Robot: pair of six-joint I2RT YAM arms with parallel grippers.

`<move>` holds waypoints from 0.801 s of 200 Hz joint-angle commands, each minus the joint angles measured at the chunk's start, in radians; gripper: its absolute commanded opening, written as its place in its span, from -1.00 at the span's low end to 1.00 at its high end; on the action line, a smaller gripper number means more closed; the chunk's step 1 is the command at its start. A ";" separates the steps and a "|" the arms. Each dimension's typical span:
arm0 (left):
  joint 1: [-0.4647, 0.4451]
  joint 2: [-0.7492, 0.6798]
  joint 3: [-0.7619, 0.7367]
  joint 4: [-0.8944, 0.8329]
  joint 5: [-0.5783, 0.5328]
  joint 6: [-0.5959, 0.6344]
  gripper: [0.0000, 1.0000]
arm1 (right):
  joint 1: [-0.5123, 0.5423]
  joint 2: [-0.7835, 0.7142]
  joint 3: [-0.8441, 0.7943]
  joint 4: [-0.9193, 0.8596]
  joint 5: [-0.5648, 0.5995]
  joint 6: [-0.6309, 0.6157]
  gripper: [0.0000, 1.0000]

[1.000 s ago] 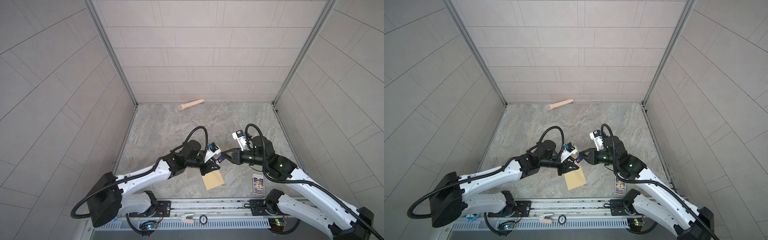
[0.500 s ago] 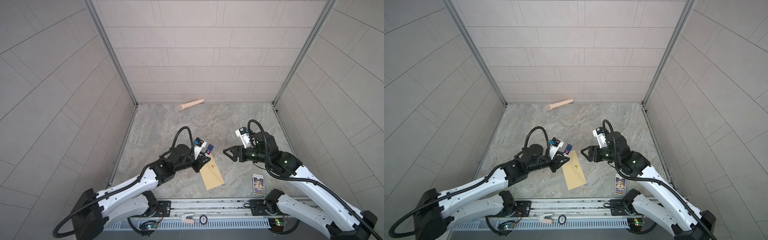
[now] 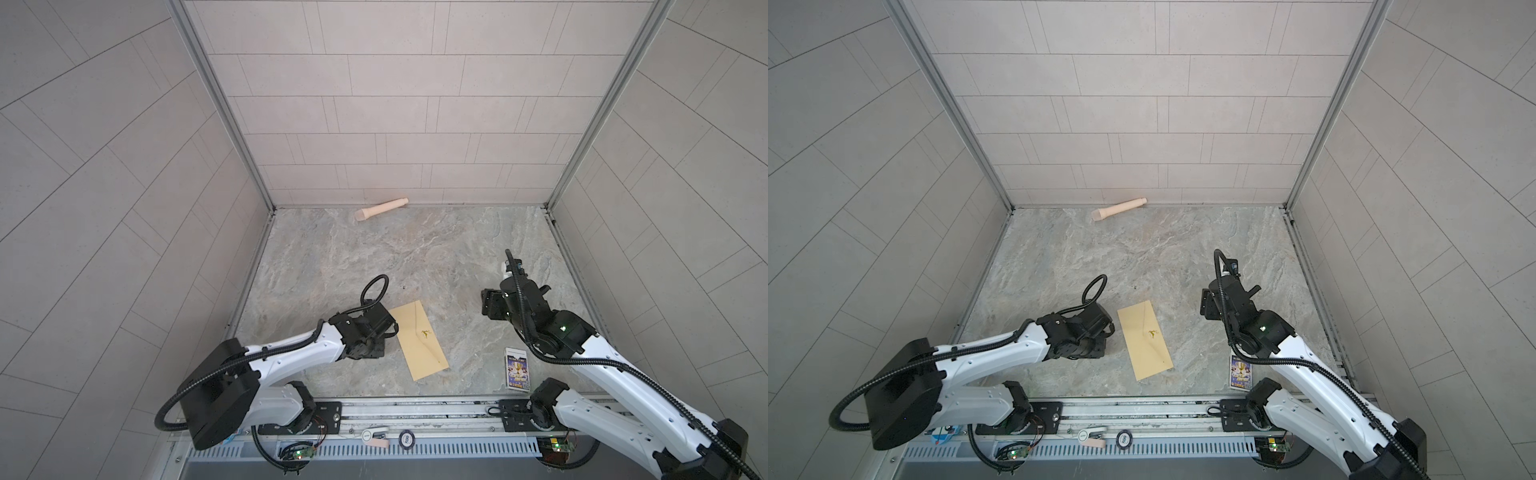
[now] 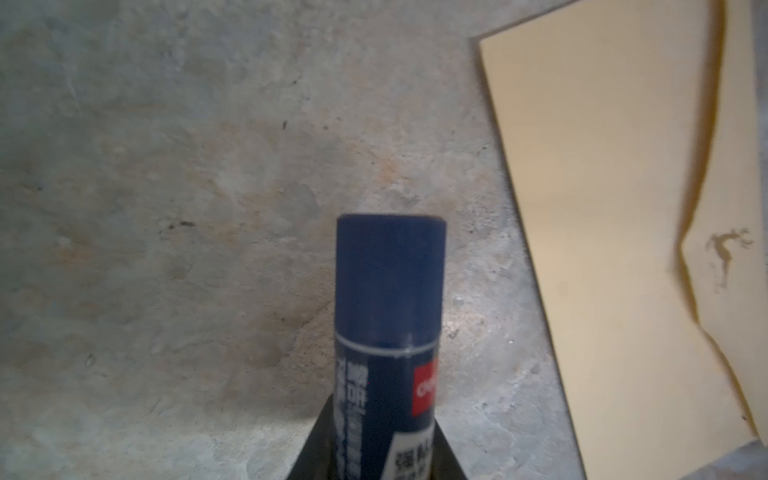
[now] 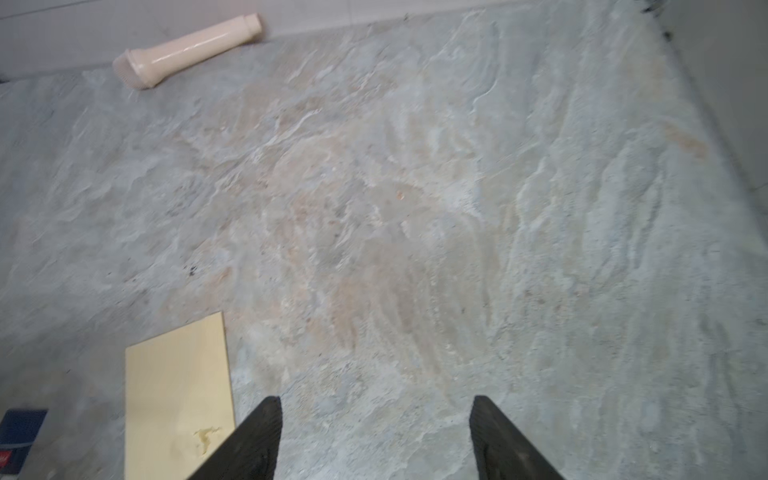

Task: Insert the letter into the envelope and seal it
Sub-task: 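Set the capped glue stick down with the left gripper while the right withdraws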

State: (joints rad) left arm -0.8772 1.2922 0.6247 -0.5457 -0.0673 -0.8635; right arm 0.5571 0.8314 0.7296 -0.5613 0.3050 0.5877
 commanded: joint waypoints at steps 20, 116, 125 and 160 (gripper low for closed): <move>0.013 0.010 -0.011 -0.073 -0.061 -0.099 -0.73 | -0.012 -0.100 -0.080 0.086 0.141 -0.160 0.49; 0.058 0.011 -0.089 0.013 0.004 -0.011 -0.07 | -0.015 -0.257 -0.245 0.374 0.187 -0.476 0.91; 0.061 -0.004 -0.086 0.000 -0.004 -0.007 0.02 | -0.016 -0.232 -0.254 0.392 0.190 -0.488 0.95; 0.079 -0.061 -0.056 -0.024 -0.053 0.052 0.46 | -0.045 -0.089 -0.278 0.480 0.275 -0.493 0.99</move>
State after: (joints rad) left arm -0.8124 1.2728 0.5621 -0.5152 -0.0593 -0.8558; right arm 0.5365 0.6720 0.4721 -0.1875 0.4934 0.1184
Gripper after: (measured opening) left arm 0.638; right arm 0.991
